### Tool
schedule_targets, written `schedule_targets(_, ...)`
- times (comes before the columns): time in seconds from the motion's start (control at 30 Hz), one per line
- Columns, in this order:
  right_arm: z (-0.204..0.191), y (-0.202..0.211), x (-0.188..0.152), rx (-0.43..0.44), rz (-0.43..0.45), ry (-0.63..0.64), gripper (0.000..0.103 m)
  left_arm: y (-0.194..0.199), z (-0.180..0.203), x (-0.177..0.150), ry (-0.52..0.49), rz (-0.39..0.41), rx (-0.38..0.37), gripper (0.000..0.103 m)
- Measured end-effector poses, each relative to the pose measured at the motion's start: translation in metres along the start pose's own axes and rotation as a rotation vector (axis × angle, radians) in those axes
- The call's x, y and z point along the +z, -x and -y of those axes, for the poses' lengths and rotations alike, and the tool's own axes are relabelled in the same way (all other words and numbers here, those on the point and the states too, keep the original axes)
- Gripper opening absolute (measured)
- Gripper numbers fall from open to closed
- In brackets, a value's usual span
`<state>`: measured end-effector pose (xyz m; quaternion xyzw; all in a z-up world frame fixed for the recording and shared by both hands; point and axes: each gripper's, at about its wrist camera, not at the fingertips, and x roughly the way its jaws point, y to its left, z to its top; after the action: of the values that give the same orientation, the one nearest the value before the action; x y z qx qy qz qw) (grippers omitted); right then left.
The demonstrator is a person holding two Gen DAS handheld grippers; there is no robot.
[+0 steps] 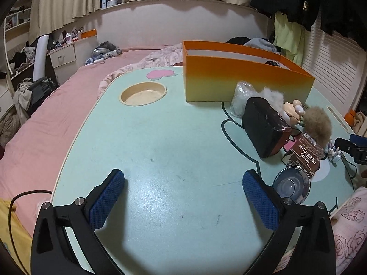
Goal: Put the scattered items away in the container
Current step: 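Withdraw both grippers from the box back over the table, then grasp the silver metal cap with the left gripper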
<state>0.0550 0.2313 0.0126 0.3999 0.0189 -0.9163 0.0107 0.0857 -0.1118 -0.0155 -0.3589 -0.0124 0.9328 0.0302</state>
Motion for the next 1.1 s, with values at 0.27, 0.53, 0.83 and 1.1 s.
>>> schedule_targets(0.27,0.000,-0.001,0.000,-0.004,0.000,0.002,0.103,0.001,0.000,0.000,0.003,0.010,0.002,0.103)
schedule_targets(0.53,0.001,-0.001,-0.001,0.007,0.006,0.003,0.103,0.005,0.004,-0.002,-0.020,0.017,-0.042,0.103)
schedule_targets(0.83,0.000,-0.001,0.000,0.008,0.005,0.002,0.103,0.047,0.004,0.001,-0.067,0.153,-0.106,0.103)
schedule_targets(1.1,0.000,-0.001,0.000,0.009,0.005,0.002,0.103,0.058,0.055,-0.006,-0.280,0.126,-0.191,0.086)
